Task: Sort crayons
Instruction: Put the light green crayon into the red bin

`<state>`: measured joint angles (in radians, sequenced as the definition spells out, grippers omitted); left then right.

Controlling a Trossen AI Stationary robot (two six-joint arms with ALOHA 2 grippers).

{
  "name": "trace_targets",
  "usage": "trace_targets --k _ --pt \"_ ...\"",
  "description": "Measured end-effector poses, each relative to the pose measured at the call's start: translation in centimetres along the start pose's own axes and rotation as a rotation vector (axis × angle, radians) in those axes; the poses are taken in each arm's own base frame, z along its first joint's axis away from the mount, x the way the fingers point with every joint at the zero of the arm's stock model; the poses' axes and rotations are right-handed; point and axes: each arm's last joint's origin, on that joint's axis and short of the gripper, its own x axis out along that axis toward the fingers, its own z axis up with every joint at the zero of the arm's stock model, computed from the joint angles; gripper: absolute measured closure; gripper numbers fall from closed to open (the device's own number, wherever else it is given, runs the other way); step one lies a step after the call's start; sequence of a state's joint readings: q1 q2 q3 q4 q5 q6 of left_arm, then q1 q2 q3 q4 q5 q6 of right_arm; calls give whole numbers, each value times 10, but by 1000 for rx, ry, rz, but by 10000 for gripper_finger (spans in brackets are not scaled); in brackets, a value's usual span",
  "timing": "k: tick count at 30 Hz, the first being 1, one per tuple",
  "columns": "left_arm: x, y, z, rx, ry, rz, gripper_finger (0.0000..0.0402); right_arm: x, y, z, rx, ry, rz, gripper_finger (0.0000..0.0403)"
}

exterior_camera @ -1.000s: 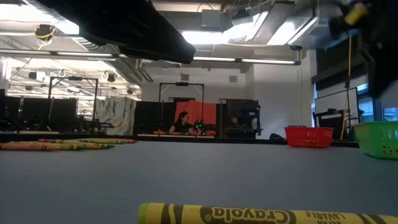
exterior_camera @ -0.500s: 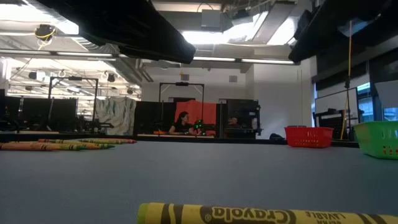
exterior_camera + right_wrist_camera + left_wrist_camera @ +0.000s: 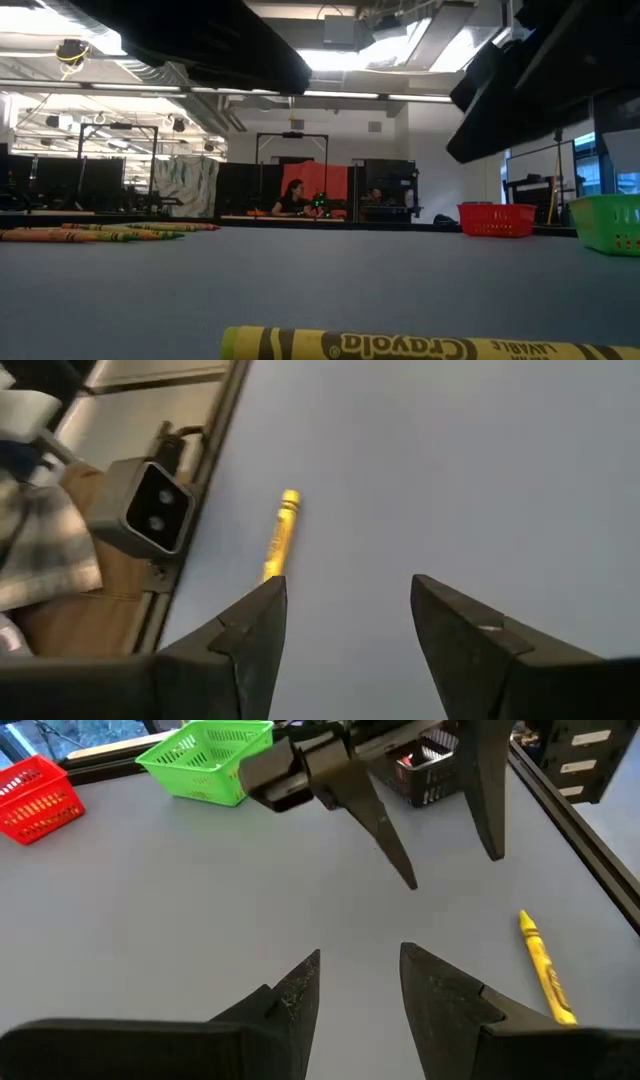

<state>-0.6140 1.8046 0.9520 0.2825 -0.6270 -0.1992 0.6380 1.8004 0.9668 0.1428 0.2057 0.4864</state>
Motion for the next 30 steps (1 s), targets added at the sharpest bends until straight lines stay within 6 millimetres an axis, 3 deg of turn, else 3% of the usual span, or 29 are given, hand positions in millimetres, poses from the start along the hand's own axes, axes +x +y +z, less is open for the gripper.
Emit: trace_targets --k 10,22,30 --pt "-5 -7 -1 9 -10 -5 278 26 19 -19 -104 -86 91 190" --pt "-6 -9 -1 -73 -11 -11 278 64 22 -32 -114 -61 80 190" --pt "-9 -12 -2 -134 -8 -30 278 67 19 -37 -138 11 3 199"
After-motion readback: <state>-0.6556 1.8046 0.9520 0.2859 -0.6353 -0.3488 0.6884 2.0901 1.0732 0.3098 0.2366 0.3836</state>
